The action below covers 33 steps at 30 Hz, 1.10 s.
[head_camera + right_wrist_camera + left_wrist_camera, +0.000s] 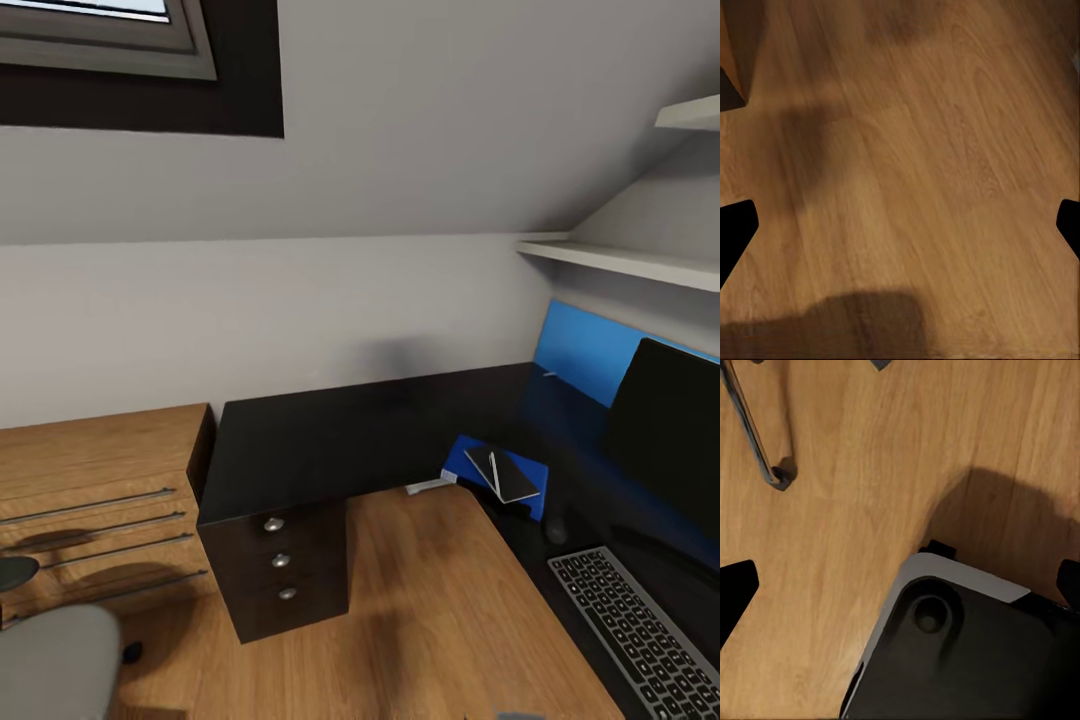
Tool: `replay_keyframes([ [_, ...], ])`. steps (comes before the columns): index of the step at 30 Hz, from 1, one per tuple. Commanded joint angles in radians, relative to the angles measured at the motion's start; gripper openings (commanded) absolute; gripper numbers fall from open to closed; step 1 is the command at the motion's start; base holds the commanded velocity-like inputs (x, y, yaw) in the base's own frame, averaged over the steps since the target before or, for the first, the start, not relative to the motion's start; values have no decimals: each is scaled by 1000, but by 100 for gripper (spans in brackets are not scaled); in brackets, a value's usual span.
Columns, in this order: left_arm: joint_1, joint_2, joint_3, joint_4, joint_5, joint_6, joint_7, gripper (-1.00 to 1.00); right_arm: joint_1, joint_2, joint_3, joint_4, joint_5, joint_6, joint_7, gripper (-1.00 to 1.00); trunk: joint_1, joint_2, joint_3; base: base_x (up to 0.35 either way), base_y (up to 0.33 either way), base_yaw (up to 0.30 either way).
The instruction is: In the bedroom, organize the workspace by keeping the computer under the desk, ensuring the monitor is on the desk, placing the keyboard on the desk next to the monitor, placing the mouse on the desk next to the keyboard, moving the folder from the swivel chair onto the desk next to the mouse, stacking the notebook on top of the folder with the pen on top of the notebook, and positioning the swivel chair next to the desk.
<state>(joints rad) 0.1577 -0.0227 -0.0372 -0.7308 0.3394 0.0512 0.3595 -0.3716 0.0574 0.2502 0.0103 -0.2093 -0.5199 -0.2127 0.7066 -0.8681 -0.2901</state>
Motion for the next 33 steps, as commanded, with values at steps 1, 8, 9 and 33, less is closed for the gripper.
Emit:
replay_keyframes([
  [1, 0, 1, -4, 17, -1, -17, 7, 100, 9, 1, 9, 3, -8, -9, -3, 100, 0, -1, -2, 0, 0, 0],
  [8, 0, 1, -4, 208, -25, -204, -56, 100, 106, -6, 6, 11, -12, -33, -2, 100, 0, -1, -5, 0, 0, 0],
  [9, 0, 1, -4, 225, -26, -224, -78, 100, 118, -8, 6, 11, -12, -34, -1, 100, 0, -1, -5, 0, 0, 0],
  [33, 0, 3, -3, 263, -27, -258, -125, 100, 166, -64, 7, 11, -14, -71, 139, 100, 0, -1, -5, -131, -13, 0],
])
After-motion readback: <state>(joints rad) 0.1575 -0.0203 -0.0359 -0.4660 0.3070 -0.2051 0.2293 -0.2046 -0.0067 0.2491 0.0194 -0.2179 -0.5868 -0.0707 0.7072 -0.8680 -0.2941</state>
